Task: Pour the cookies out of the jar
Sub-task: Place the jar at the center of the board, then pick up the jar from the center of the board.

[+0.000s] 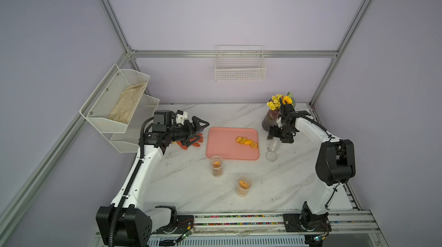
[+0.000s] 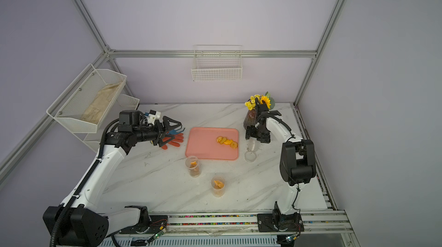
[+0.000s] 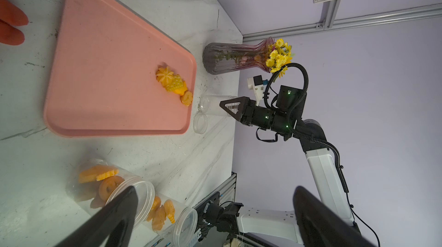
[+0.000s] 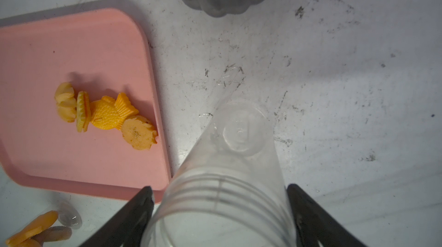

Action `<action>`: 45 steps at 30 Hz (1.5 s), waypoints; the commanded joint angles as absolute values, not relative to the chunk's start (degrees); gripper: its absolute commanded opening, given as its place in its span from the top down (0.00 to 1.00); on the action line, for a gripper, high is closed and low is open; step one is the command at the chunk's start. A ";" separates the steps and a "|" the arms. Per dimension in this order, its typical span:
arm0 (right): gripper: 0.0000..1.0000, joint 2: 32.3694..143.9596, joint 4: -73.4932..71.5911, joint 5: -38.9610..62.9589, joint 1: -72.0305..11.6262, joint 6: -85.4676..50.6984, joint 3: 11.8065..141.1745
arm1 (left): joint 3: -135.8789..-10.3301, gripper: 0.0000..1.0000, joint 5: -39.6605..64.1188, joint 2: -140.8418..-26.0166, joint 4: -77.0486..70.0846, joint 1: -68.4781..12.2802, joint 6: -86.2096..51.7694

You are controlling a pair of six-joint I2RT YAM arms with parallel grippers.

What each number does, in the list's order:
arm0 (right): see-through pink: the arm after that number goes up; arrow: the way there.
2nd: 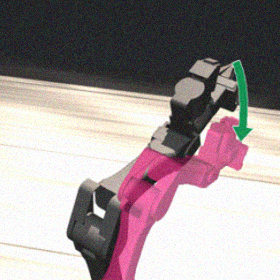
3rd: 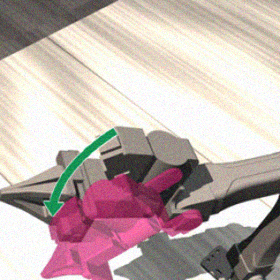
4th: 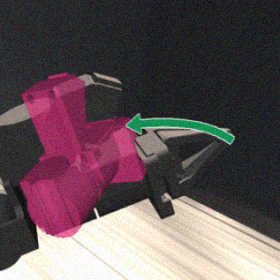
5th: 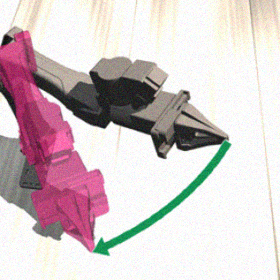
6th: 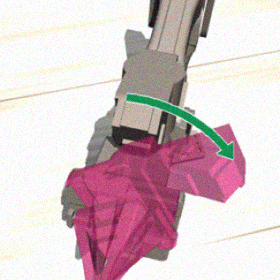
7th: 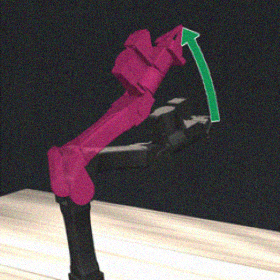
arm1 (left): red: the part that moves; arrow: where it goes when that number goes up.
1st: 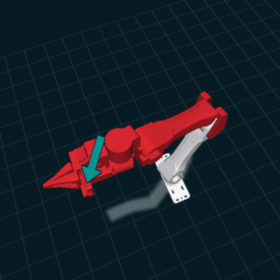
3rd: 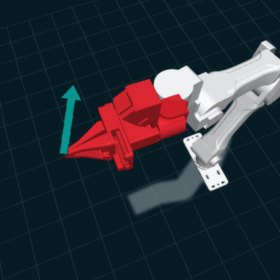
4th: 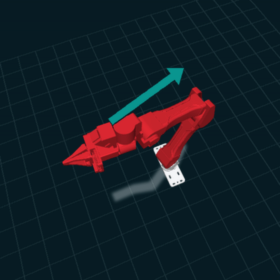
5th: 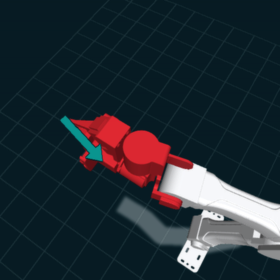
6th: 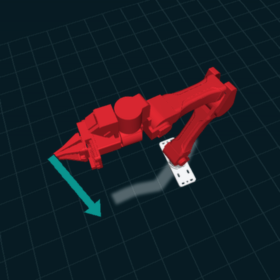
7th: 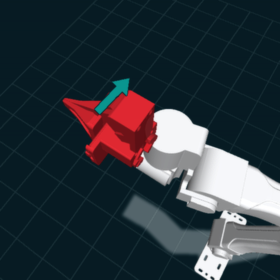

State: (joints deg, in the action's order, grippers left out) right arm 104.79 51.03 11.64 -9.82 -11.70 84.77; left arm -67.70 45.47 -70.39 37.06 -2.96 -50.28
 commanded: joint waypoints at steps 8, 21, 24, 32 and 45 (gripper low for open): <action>0.03 97.11 54.39 10.30 -10.16 -12.48 85.89 | -67.80 0.00 45.79 -70.71 36.65 -2.39 -49.05; 0.03 74.06 49.09 25.02 -9.87 -18.47 85.08 | -66.77 0.00 46.06 -69.51 36.87 -2.95 -47.91; 0.03 75.07 48.61 35.94 -11.27 -22.21 84.24 | -65.89 0.00 45.05 -67.93 38.39 -3.08 -47.17; 0.03 80.35 56.46 30.97 -27.91 -18.94 88.55 | -62.69 0.00 41.94 -63.58 42.32 -3.03 -45.28; 0.03 89.63 63.88 14.23 -50.62 -20.85 86.99 | -60.28 0.00 39.89 -60.52 45.26 -2.81 -43.53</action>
State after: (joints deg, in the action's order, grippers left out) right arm 89.36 60.31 19.68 -47.72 -19.92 88.23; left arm -62.13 40.03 -61.47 45.19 -3.01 -45.17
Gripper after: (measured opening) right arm 0.974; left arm 0.998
